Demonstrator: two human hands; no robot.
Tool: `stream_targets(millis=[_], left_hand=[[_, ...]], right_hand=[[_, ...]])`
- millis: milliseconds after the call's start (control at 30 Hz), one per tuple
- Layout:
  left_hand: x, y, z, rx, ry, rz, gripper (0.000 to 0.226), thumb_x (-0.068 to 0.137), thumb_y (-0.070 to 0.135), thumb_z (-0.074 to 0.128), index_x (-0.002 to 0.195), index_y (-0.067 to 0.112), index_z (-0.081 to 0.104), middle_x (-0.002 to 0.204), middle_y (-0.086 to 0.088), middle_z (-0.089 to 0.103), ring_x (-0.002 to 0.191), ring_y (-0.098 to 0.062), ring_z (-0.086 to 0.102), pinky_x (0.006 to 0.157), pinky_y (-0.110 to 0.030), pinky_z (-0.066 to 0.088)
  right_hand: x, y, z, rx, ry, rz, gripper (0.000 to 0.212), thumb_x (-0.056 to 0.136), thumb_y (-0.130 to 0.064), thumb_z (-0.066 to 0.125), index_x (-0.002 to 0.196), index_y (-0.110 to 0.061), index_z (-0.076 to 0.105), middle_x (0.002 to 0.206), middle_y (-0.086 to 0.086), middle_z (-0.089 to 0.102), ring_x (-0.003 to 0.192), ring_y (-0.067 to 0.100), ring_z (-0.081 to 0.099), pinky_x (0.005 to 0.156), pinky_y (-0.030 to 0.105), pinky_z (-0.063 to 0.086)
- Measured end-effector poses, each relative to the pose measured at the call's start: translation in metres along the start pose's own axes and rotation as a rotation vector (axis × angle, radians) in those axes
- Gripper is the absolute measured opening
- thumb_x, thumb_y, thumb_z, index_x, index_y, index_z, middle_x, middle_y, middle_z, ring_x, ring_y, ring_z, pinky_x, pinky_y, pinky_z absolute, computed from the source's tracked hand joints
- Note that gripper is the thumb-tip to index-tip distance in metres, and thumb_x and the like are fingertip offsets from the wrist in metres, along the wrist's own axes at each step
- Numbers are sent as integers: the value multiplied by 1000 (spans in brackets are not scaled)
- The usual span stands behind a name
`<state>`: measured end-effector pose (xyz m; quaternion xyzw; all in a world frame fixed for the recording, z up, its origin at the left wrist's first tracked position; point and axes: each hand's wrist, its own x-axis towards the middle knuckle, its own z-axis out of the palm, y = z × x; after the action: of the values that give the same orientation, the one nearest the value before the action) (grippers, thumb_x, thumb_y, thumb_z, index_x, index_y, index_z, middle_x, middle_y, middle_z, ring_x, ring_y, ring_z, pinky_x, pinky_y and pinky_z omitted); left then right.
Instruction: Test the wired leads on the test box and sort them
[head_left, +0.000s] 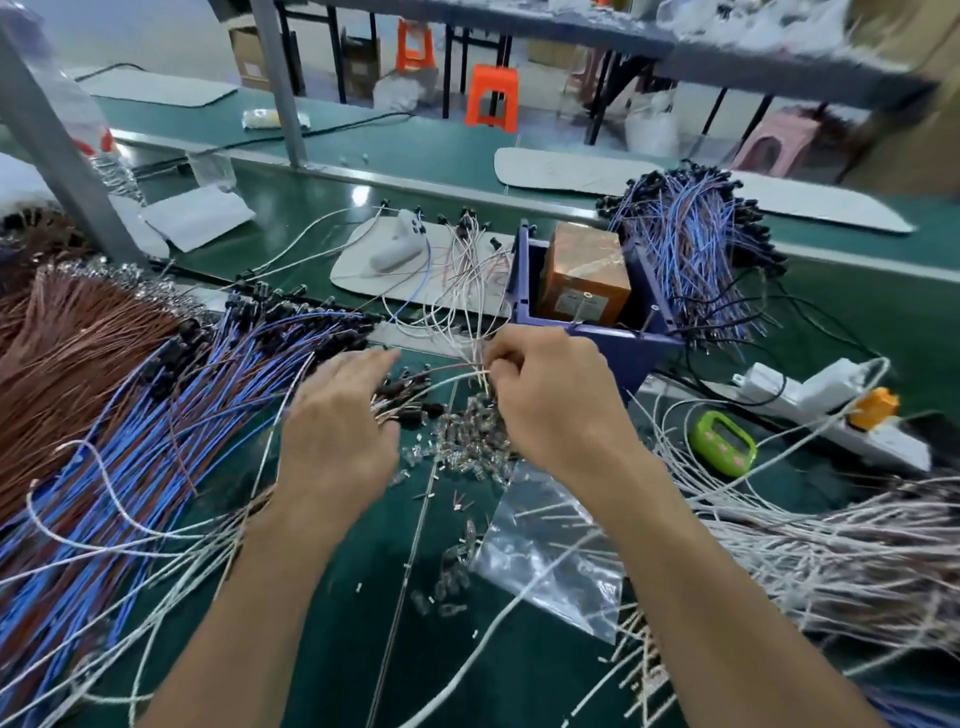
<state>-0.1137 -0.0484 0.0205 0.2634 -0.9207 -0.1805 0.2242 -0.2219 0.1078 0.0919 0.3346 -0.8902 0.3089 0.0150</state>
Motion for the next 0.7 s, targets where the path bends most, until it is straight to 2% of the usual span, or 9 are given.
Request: stream_targets(millis=[67,133,233,300,367,467,533,600,700], left_hand=[[-2,32,-7,-216,-33,175,59,86,21,82,141,29,61,136,16,64,129,-3,55,115,-22,39],[-1,61,-13,-493,-77,133,38,92,24,76,128,34,71,112,30,70,105,11,63,94,-4,44],[3,81,-18,-946,-178,3,19,91,12,75,108,20,80,85,4,80,76,-10,74,72,-22,60],[5,83,-16,-1061,-198,-7,14,89,8,75,99,15,81,77,-7,78,61,-17,66,56,-24,55],[6,84,-5,-1050,-174,19,12,87,8,76,93,17,82,72,-8,77,54,-16,58,48,-24,48],[-5,95,17,-976,-106,102,21,87,8,79,86,28,83,68,0,76,50,-4,59,48,-15,45],[-18,101,34,-914,-90,167,34,87,9,80,86,43,82,75,13,78,62,-1,70,58,-13,53],[-29,99,49,-830,-64,192,41,86,12,82,88,53,78,80,23,77,72,1,74,66,-12,55],[-34,91,60,-715,-58,201,22,83,23,83,91,43,81,81,26,76,73,4,71,66,-7,50]], right_hand=[[-6,-1,-10,42,2,-30,21,94,-17,55,86,-27,72,68,-8,67,60,14,61,58,31,50],[-12,1,-26,158,72,-50,20,92,-15,62,88,-29,75,67,-13,67,58,5,61,54,17,46],[-24,20,-51,364,270,-16,22,87,-10,71,97,-28,78,66,-13,70,54,5,61,51,11,43],[-37,37,-61,510,364,32,20,83,-8,74,91,-25,78,62,-7,70,50,8,59,52,18,46],[-50,54,-58,943,387,108,17,78,-5,79,86,-20,78,67,2,71,52,14,61,53,24,50],[-63,66,-34,1595,206,207,21,77,-11,81,97,-9,77,83,12,71,64,16,64,60,23,56],[-66,70,-12,1440,146,231,10,86,-4,74,94,-8,77,77,10,66,60,15,57,57,23,52],[-69,75,4,1177,197,221,21,93,3,63,83,-9,77,68,9,64,56,16,51,53,24,47],[-79,90,12,1004,311,194,28,99,-4,60,82,-17,78,71,10,71,58,16,59,56,25,49]])
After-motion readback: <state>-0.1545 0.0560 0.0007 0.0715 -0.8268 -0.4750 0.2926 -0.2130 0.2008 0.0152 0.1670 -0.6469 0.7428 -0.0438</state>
